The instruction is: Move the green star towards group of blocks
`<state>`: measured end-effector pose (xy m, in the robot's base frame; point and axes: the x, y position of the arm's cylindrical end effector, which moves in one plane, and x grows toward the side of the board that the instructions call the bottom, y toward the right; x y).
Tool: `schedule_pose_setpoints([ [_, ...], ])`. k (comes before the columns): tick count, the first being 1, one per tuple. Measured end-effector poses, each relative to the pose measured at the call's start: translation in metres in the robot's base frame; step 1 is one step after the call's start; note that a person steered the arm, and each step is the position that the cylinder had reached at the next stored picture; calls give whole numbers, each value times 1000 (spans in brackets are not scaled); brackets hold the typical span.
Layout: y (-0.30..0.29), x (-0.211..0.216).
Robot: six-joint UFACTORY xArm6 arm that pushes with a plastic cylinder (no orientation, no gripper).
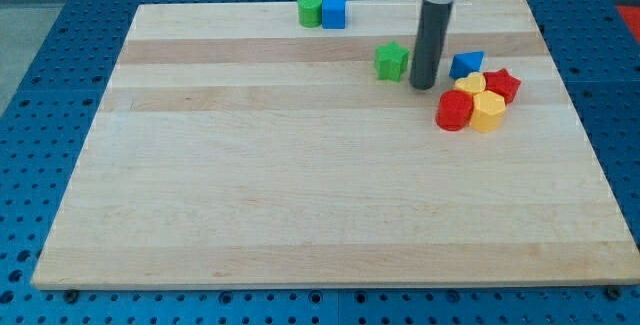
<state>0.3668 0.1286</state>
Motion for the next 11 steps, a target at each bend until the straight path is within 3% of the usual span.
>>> schedule_pose_setpoints([
  [2,37,-3],
  [3,17,-15],
  [4,-39,-16],
  [6,-124,39],
  [7,-174,21],
  [8,-174,-14],
  [10,-86,-29],
  [11,-77,-41],
])
